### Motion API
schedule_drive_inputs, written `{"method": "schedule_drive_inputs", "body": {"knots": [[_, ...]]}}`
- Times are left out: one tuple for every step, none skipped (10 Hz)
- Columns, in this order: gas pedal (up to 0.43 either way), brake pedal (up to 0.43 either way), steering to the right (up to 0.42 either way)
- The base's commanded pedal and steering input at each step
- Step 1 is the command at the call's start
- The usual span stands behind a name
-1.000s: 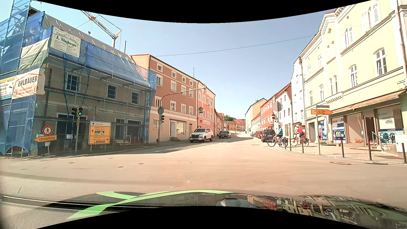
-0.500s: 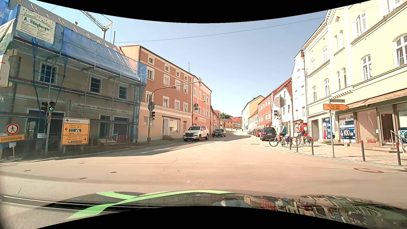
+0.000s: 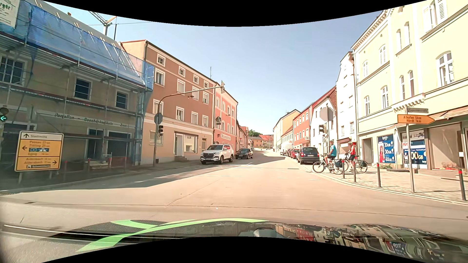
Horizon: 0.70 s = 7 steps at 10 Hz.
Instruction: Follow the waypoints while adhering to traffic rules and regulations
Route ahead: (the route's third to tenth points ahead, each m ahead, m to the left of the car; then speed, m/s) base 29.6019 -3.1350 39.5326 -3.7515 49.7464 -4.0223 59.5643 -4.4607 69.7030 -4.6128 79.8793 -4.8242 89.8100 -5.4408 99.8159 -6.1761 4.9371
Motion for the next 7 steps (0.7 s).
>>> {"method": "schedule_drive_inputs", "body": {"knots": [[0.421, 0.000, 0.048], [0.421, 0.000, 0.048], [0.409, 0.000, 0.048], [0.398, 0.000, 0.048], [0.390, 0.000, 0.048], [0.287, 0.000, 0.048], [0.299, 0.000, 0.047]]}}
